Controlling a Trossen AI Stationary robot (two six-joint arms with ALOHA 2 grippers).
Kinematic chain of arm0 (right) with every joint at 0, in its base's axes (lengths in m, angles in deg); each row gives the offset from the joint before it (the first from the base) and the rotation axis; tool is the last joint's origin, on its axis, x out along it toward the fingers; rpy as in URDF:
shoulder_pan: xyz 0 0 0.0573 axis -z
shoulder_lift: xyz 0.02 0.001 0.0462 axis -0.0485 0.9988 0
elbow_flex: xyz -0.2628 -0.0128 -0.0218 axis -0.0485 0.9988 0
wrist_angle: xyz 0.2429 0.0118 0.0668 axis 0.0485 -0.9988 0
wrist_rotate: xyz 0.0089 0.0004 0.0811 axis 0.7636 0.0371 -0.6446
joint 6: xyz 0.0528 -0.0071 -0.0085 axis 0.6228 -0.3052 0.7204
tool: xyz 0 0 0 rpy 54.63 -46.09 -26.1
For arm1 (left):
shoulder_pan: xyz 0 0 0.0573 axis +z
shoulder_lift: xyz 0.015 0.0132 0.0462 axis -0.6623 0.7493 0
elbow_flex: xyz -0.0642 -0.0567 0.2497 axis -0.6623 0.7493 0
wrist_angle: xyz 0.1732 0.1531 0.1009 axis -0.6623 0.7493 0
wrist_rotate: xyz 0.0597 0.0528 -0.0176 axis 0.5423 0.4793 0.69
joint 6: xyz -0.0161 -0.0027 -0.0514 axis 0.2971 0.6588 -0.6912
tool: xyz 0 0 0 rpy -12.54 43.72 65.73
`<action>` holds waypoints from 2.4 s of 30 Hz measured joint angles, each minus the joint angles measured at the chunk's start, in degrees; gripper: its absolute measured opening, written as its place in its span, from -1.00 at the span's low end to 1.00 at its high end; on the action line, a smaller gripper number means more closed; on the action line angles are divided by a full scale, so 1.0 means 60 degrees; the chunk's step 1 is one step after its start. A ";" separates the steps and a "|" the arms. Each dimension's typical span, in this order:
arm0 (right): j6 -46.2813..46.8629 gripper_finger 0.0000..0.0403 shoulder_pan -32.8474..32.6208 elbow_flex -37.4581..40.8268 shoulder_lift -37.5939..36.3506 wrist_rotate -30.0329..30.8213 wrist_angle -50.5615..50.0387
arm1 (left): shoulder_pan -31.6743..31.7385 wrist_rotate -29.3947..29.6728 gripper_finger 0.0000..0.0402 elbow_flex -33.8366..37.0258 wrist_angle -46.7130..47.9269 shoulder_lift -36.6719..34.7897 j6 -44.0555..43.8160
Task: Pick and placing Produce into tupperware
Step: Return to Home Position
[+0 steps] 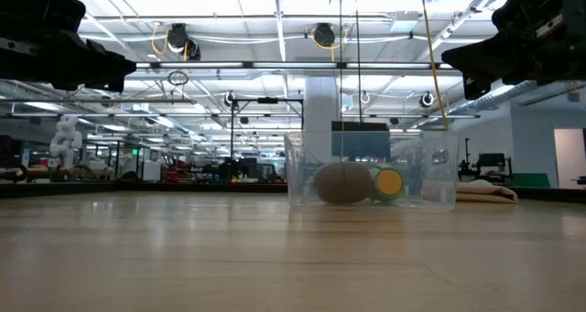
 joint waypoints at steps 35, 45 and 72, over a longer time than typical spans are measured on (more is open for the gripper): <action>-0.0325 -1.00 0.0000 0.0000 0.0000 0.0050 -0.0031 | 0.0004 0.0421 -0.84 -0.0005 0.0076 0.0004 -0.0609; -0.0325 -1.00 0.0000 0.0000 0.0000 0.0050 -0.0031 | 0.0000 0.0421 -0.84 -0.0005 0.0076 0.0004 -0.0609; -0.0325 -1.00 0.0000 0.0000 0.0000 0.0051 -0.0031 | 0.0002 0.0424 -0.84 -0.0005 0.0073 0.0004 -0.0609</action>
